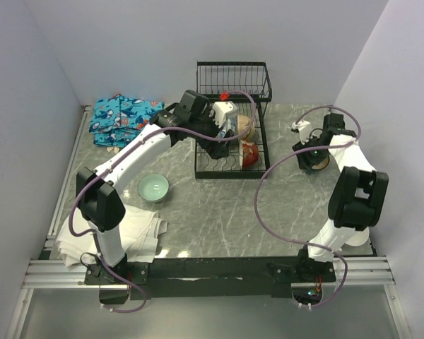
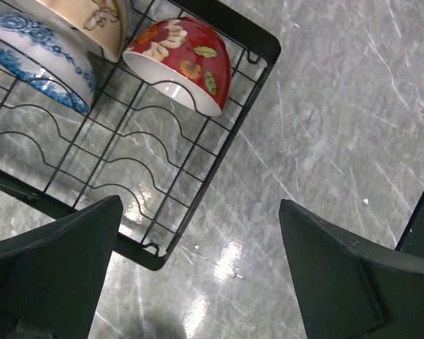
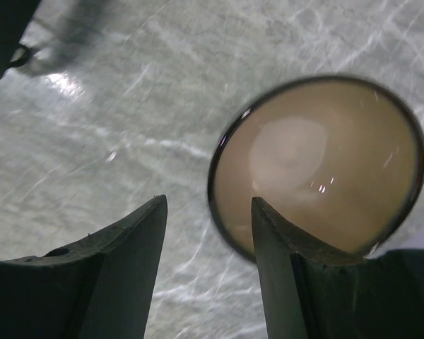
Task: Load the bowls into the dish rack
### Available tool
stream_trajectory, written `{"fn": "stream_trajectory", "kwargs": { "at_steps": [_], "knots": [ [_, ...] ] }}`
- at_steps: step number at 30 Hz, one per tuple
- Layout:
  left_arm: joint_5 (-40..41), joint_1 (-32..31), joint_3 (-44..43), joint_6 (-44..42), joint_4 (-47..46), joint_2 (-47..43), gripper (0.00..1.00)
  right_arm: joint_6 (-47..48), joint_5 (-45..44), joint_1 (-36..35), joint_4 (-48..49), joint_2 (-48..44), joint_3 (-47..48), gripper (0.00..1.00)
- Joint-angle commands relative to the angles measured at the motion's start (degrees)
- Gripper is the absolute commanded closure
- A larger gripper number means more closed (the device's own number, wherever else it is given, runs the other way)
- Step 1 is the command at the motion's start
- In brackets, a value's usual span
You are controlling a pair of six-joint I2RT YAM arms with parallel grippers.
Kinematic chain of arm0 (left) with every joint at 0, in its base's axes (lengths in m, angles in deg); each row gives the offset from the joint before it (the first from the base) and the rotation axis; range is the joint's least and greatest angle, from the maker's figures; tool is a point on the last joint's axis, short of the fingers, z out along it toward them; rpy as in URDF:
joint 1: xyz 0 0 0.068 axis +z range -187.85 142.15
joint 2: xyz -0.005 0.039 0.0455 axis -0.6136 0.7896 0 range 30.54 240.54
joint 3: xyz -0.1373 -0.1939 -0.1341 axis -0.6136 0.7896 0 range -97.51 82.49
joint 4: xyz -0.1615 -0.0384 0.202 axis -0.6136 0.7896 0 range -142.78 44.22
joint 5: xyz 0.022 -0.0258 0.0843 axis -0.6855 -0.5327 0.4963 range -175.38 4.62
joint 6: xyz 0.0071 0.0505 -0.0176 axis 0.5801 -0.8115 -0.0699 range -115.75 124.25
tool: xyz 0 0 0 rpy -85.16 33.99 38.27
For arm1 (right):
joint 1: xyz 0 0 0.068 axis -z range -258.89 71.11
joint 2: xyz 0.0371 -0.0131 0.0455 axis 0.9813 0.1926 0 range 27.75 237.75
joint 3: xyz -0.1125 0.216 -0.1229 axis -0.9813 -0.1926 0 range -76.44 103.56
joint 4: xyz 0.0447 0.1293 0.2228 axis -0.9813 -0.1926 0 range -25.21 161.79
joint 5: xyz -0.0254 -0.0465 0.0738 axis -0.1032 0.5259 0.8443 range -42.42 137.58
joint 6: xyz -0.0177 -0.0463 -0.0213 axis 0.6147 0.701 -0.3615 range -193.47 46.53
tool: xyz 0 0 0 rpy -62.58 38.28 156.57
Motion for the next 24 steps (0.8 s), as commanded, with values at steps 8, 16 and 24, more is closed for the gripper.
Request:
{"fn": "stream_trajectory", "kwargs": {
  "at_steps": [8,16,24],
  "knots": [
    [3.69,1.00,-1.75,-0.61,-1.30,-1.26,0.01,4.37,-4.40,-3.48,5.52,5.96,4.30,0.65],
    [3.60,2.50,0.28,-1.14,-0.77,-2.66,0.01,8.16,-5.81,-7.25,2.55,-1.76,-4.30,0.92],
    [4.57,4.43,1.86,-2.98,-0.94,-4.95,0.01,8.77,-1.61,-15.78,-4.13,-20.48,-16.53,0.93]
  ]
}}
